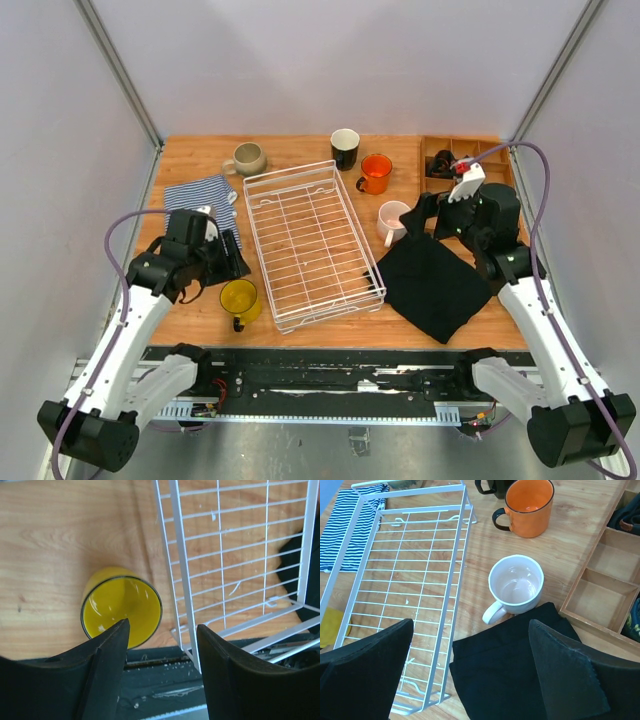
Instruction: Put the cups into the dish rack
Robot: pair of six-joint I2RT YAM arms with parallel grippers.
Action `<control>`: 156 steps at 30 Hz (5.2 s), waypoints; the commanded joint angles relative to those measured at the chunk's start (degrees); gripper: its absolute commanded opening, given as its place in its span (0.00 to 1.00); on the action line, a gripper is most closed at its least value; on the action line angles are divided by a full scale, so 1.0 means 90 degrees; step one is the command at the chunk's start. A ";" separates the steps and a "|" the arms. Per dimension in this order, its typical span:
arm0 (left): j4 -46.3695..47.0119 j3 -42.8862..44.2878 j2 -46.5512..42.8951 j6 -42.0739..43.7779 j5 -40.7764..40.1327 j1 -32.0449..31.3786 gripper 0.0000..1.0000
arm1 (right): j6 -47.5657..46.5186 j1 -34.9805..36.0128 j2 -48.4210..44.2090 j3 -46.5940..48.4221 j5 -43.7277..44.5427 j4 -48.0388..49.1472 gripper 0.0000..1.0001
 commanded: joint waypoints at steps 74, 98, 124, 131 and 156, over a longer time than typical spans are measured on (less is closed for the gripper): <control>-0.0054 0.0897 0.0667 -0.0643 -0.1047 -0.0629 0.00 | 0.0661 0.0654 -0.0335 -0.0053 -0.1218 -0.0964 0.99; 0.8195 -0.0218 0.0376 -0.4687 0.2484 -0.1225 0.01 | 0.5355 0.2724 0.0753 -0.0864 -0.3084 0.4310 0.88; 0.9473 -0.0377 0.0928 -0.4761 0.1724 -0.1948 0.00 | 0.5843 0.3269 0.1792 -0.0668 -0.1253 0.6715 0.73; 0.9437 -0.0524 0.0810 -0.4809 0.1868 -0.1818 0.01 | 0.5806 0.3127 0.1792 -0.0687 -0.1072 0.6716 0.67; 0.9139 -0.0557 0.0842 -0.4789 0.2278 -0.1711 0.01 | 0.6283 0.2672 0.2130 -0.0719 -0.1176 0.7230 0.43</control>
